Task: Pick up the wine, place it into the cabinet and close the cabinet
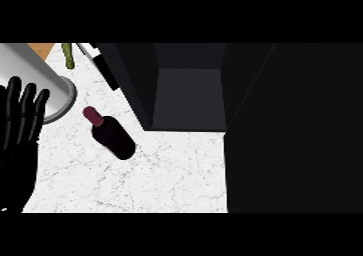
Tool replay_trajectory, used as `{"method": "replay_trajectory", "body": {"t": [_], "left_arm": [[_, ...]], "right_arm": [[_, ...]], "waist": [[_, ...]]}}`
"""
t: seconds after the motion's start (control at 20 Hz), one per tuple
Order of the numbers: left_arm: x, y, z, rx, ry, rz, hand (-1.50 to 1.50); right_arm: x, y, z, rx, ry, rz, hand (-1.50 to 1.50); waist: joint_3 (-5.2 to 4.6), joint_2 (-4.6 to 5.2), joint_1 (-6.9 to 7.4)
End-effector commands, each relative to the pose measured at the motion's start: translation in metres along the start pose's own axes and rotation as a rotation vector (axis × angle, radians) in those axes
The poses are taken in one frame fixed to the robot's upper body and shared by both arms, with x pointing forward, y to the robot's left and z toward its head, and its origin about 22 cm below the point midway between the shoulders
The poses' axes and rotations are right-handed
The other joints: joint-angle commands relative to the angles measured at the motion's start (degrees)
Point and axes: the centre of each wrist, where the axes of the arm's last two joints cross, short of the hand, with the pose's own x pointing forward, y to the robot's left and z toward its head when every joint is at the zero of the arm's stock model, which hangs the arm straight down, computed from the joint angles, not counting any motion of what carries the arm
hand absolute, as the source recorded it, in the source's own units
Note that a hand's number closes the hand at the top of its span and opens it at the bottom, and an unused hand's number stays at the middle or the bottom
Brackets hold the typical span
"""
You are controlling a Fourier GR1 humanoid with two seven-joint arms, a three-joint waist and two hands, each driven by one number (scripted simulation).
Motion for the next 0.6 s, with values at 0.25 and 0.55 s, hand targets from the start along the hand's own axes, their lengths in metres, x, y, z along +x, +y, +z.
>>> {"method": "replay_trajectory", "body": {"t": [0.25, 0.55], "left_arm": [[-0.031, -0.061, -0.015, -0.05, 0.106, 0.017, -1.5], [-0.011, -0.075, -0.021, 0.001, 0.286, 0.341, -1.5]], "right_arm": [[0.022, -0.012, 0.038, 0.095, 0.018, -0.019, -1.5], [0.035, 0.001, 0.032, 0.273, 0.14, -0.088, -1.5]], "waist": [[0.9, 0.65, -1.74], [0.86, 0.64, -1.1]]}}
